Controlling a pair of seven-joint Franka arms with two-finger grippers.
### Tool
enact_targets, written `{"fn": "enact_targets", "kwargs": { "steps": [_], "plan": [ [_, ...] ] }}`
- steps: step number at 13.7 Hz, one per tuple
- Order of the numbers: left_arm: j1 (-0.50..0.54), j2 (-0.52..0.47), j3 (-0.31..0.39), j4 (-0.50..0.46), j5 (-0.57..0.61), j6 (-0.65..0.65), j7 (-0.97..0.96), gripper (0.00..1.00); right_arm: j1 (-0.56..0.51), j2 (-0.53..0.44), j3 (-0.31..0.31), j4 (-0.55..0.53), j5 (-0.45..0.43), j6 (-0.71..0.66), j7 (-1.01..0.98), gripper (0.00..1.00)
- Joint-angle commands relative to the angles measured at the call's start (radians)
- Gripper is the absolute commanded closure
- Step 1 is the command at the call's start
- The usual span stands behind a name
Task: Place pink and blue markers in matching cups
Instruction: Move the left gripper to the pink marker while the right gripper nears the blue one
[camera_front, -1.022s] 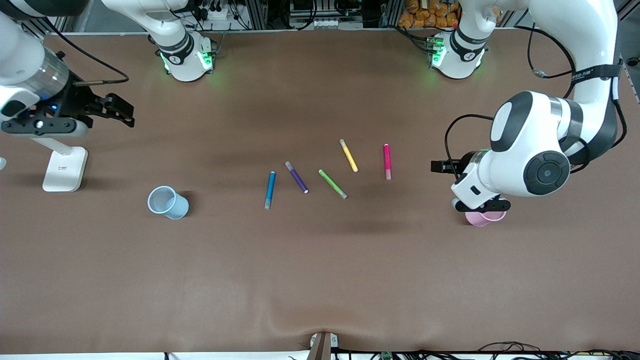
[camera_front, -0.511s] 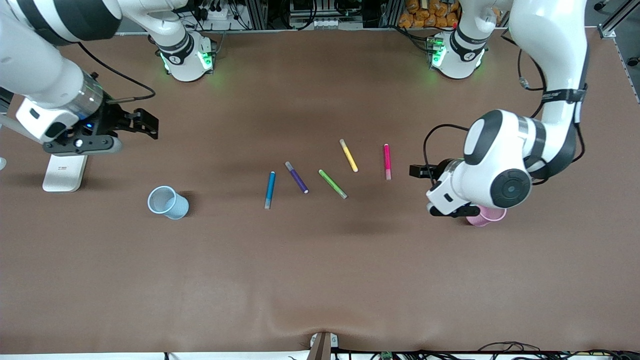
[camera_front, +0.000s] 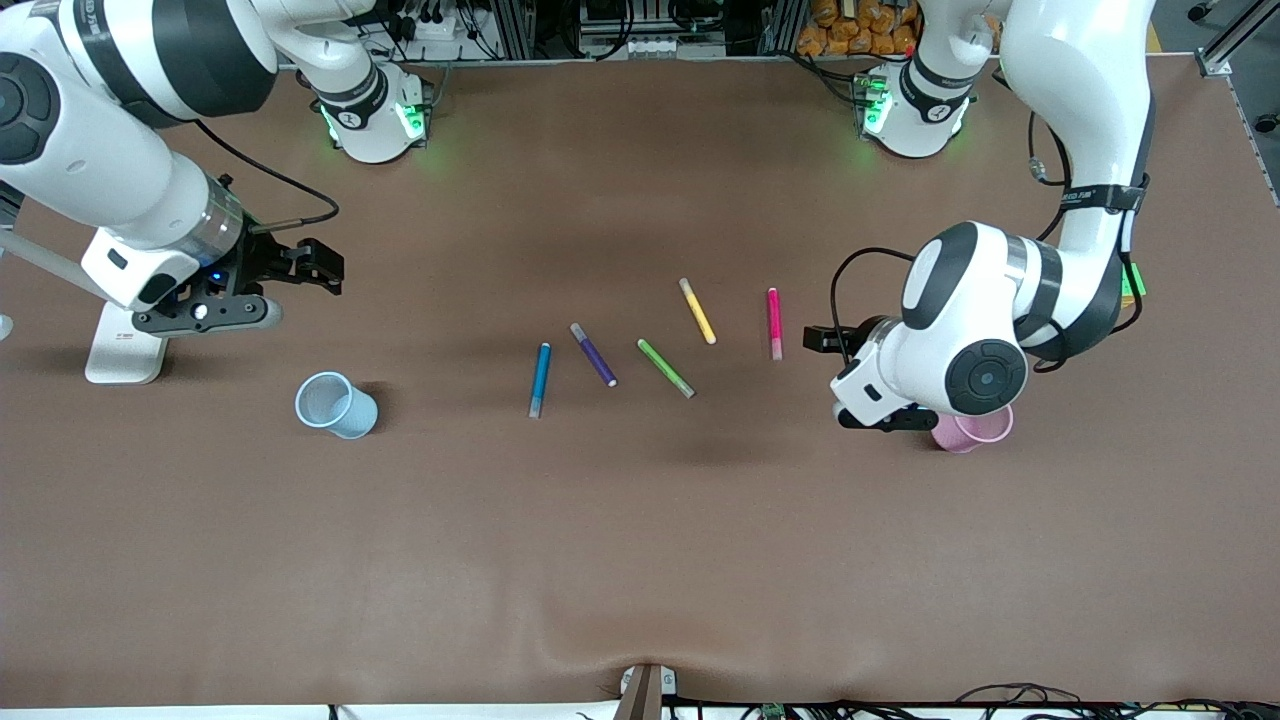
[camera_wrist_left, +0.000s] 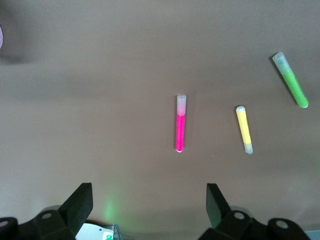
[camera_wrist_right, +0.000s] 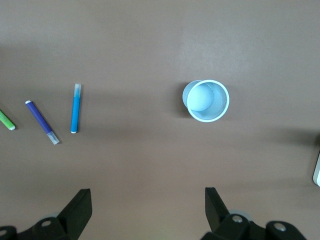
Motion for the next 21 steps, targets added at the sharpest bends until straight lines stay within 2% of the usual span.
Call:
{"fn": "enact_targets", "kwargs": {
  "steps": [1,4,11,14,21],
  "plan": [
    [-0.008,0.019,0.002,0.019,0.017,-0.017,-0.021,0.00,0.015,0.008,-0.001,-0.024,-0.004,0.039,0.014,0.00],
    [-0.009,0.039,0.002,0.022,0.014,-0.014,-0.021,0.00,0.027,0.012,-0.001,-0.041,-0.004,0.079,0.014,0.00],
    [-0.049,0.094,0.004,0.024,0.017,0.029,-0.087,0.00,0.063,0.083,-0.001,-0.041,-0.004,0.128,0.004,0.00],
    [-0.052,0.126,0.004,0.018,0.032,0.099,-0.107,0.00,0.072,0.117,-0.001,-0.041,-0.004,0.164,0.002,0.00],
    [-0.083,0.189,0.002,0.000,0.035,0.127,-0.145,0.00,0.109,0.184,-0.001,-0.042,-0.002,0.262,0.002,0.00]
  ]
}}
